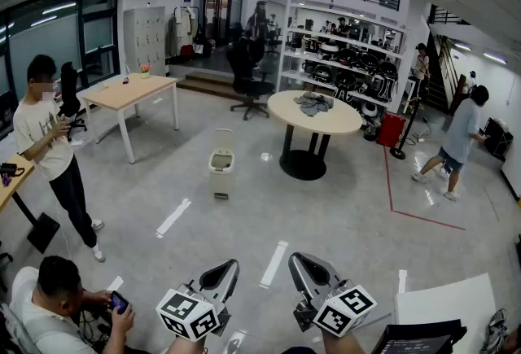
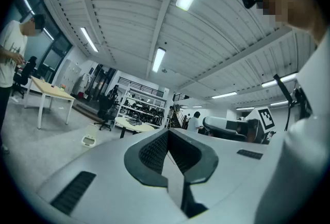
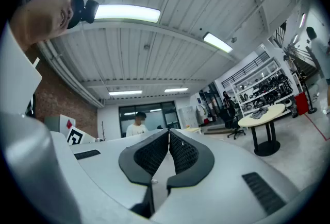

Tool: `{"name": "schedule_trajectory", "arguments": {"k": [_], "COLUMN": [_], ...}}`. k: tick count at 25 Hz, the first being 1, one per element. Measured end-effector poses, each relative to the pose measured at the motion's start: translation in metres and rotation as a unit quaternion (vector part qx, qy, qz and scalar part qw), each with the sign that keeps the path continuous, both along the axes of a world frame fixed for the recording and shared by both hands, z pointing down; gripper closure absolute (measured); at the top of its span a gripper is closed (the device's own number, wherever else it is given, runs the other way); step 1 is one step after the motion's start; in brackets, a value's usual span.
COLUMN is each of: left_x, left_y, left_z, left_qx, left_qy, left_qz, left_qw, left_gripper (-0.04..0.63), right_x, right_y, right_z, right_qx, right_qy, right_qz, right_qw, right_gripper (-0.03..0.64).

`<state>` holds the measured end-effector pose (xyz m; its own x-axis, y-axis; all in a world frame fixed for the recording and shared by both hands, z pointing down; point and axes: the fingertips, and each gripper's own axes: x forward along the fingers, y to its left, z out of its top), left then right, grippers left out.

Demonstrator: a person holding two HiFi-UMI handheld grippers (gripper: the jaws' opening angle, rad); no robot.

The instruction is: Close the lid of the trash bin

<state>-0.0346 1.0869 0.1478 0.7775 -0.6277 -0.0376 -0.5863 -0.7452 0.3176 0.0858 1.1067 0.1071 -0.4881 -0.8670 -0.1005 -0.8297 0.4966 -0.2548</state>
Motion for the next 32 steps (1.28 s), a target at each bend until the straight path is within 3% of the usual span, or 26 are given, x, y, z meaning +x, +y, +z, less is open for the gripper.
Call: {"name": "schedule_trajectory", "arguments": {"k": [9, 16, 25, 28, 32], "left_x": [-0.001, 0.024, 0.042, 0.054, 0.038], "left_y": [-0.072, -0.149, -0.25, -0.298, -0.366], "left_z": [0.029, 0.021, 0.018, 0.024, 0.027], "left_qx": [-0.017, -0.013, -0.016, -0.013, -0.002], "left_qy": [-0.006, -0.014, -0.045, -0.041, -0.022], "left_qz": [-0.014, -0.031, -0.086, -0.095, -0.092], "left_qw": [0.9997, 0.9993, 0.9951, 0.9946, 0.9955], "left_gripper": [0.595, 0.595, 0.594, 0.594, 0.594], "right_x": [0.014, 0.043, 0.07, 0.078, 0.061], "right_y": [-0.064, -0.146, -0.264, -0.317, -0.388], "right_z": [0.053, 0.045, 0.044, 0.052, 0.051], "right_qx": [-0.061, -0.041, -0.031, -0.033, -0.024], "right_qy": [0.011, -0.002, -0.021, -0.013, 0.0], "right_qz": [-0.007, -0.022, -0.071, -0.085, -0.087], "right_qw": [0.998, 0.999, 0.997, 0.996, 0.996], "right_gripper": [0.606, 0.606, 0.606, 0.606, 0.606]}}
